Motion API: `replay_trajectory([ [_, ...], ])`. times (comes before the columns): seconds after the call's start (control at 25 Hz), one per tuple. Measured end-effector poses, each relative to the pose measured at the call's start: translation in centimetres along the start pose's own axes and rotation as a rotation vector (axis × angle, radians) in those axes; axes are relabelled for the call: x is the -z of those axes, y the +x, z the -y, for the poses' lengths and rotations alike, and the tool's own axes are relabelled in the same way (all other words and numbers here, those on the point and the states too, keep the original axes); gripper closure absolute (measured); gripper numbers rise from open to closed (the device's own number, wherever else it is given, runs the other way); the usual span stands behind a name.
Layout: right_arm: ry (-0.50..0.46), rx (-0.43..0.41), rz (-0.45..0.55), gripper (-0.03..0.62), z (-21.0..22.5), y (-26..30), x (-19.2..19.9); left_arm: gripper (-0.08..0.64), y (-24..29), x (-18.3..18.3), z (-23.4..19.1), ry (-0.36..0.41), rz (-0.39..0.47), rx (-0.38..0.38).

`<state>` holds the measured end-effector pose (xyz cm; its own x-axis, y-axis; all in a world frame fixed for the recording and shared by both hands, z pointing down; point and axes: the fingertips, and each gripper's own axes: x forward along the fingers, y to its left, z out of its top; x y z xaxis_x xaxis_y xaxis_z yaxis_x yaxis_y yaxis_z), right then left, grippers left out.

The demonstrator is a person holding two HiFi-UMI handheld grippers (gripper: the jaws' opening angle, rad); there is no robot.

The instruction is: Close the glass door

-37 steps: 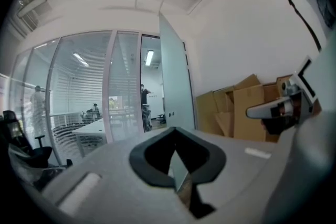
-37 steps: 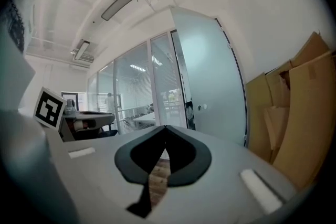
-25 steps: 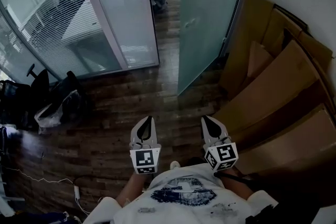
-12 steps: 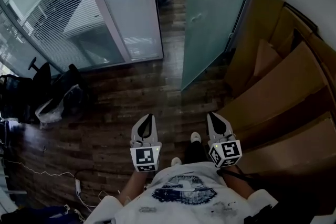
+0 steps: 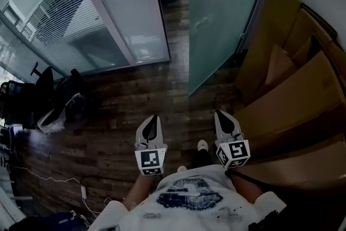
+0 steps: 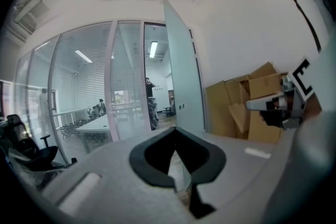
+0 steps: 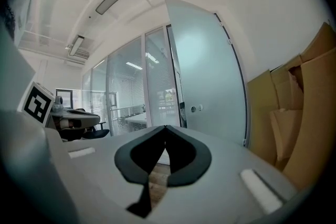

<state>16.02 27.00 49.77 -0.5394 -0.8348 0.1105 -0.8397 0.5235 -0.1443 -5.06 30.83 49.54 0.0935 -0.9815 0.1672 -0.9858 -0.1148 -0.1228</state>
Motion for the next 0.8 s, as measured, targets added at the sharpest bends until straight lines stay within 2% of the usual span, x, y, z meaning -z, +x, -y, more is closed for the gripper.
replay_trajectory([
  [0.24, 0.005, -0.015, 0.016, 0.586, 2.9, 3.3, -1.1, 0.557, 4.2, -1.3, 0.1, 0.024, -0.009, -0.015],
  [0.56, 0.011, -0.041, 0.027, 0.586, 7.7, 7.3, -1.9, 0.557, 10.0, -3.4, 1.2, 0.008, -0.035, -0.039],
  [0.8, 0.033, -0.05, 0.019, 0.586, 12.0, 9.4, -1.6, 0.557, 13.6, -3.2, 2.4, 0.045, -0.049, -0.067],
])
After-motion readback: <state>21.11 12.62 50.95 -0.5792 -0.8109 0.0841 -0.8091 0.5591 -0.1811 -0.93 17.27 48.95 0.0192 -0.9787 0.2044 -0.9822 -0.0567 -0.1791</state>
